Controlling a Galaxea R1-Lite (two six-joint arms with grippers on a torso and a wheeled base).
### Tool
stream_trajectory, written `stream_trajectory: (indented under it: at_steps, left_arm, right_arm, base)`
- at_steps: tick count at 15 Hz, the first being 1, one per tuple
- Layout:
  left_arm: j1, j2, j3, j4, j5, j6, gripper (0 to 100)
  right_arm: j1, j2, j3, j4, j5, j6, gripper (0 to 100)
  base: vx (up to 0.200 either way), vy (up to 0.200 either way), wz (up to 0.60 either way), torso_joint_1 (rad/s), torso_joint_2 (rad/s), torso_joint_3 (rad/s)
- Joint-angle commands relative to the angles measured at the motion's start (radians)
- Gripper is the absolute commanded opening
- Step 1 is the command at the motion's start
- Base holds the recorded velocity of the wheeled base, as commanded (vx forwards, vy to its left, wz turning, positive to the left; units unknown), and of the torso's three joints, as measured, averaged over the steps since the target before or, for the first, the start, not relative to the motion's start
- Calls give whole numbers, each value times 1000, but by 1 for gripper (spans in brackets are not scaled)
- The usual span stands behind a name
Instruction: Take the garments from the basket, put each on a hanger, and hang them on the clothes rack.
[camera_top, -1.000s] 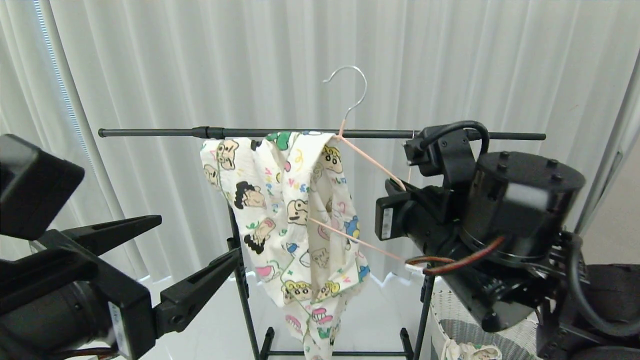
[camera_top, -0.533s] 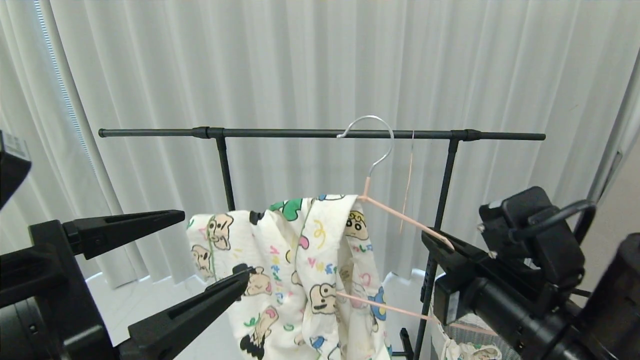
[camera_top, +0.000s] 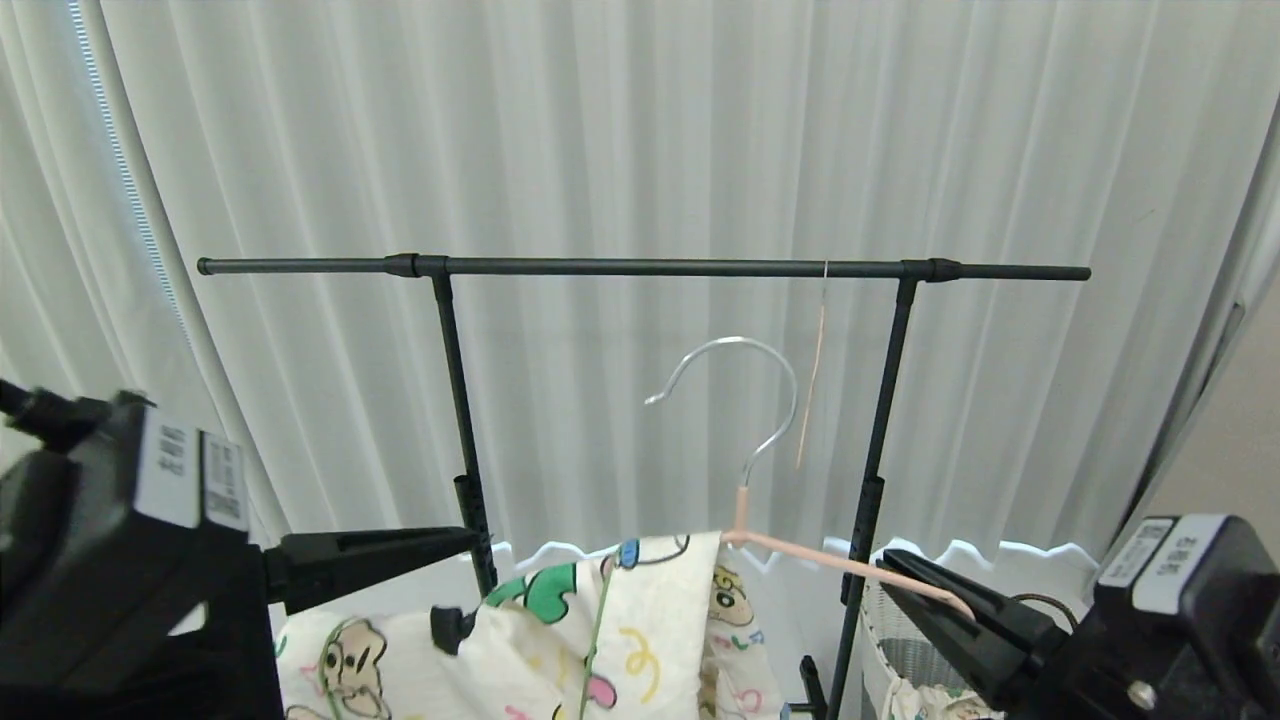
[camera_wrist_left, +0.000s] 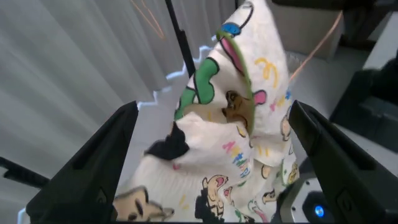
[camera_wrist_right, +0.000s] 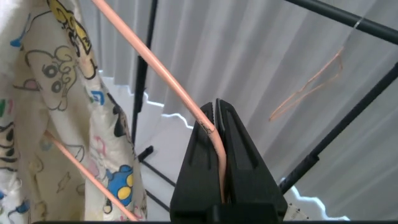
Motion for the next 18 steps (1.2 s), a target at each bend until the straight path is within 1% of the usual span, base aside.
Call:
stream_trajectory:
  at_steps: [1,5,9,10,13,15,16,18]
  left_arm:
    - [-7,37,19,-1,-10,-2,100]
    - [-9,44,28,0,-134,3,100]
    - [-40,78,19,-1,-138,3,100]
    - [-44,80,16,0,-146,3,100]
    - [-55,86,18,-1,-201,3,100]
    - [-55,87,19,-1,-209,3,100]
    - [-55,90,19,-1,-211,3,0]
    - [-55,92,22,-1,-211,3,0]
  right_arm:
    - [50,-10,16,-1,-2,-11,0]
    - [84,-8,16,-1,0,-39,0]
    - [102,-8,16,-1,1,-56,0]
    - [110,-8,16,-1,1,-57,0]
    - [131,-5,16,-1,1,-71,0]
    - [151,-5,16,-1,1,-76,0]
    - [168,-5,16,-1,1,-76,0]
    - [176,-1,14,-1,1,-76,0]
  base:
    - [0,0,0,0,0,0]
    - [0,0,0,0,0,0]
    - [0,0,0,0,0,0]
    - [0,0,0,0,0,0]
    - [0,0,0,0,0,0]
    - [0,0,0,0,0,0]
    - [0,0,0,0,0,0]
    - [0,0,0,0,0,0]
